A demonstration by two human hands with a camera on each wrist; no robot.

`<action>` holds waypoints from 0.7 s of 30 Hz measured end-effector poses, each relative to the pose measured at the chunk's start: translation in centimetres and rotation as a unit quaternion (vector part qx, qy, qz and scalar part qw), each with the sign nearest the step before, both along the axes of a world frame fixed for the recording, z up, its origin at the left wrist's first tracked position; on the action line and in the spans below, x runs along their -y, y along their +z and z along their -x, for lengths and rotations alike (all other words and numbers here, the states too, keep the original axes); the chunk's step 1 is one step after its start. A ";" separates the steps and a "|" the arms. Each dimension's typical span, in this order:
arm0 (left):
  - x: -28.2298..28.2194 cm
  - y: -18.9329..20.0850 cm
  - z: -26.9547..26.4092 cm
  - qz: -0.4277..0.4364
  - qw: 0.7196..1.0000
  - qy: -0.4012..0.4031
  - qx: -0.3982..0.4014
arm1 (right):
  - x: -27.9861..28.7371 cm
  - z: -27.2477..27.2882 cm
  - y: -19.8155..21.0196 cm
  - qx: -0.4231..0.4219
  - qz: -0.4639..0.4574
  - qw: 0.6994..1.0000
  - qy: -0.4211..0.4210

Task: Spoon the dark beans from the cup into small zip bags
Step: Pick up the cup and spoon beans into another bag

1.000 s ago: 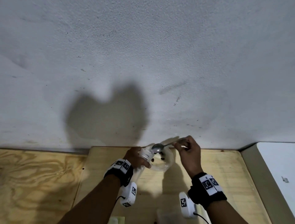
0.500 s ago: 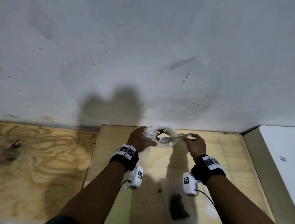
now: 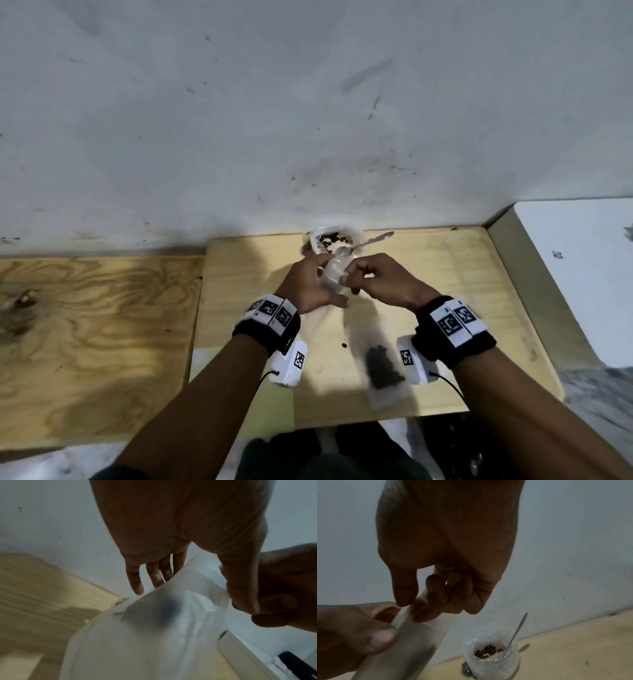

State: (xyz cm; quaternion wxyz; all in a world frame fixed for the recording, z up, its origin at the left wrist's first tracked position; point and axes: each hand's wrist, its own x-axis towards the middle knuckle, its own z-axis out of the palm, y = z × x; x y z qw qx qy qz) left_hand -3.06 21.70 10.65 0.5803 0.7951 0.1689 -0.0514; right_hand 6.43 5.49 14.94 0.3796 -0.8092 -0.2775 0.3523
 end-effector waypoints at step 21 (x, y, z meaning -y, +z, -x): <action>10.1 0.7 4.5 0.072 0.982 0.168 0.048 | 11.3 4.7 0.0 -0.066 -0.159 0.963 -0.207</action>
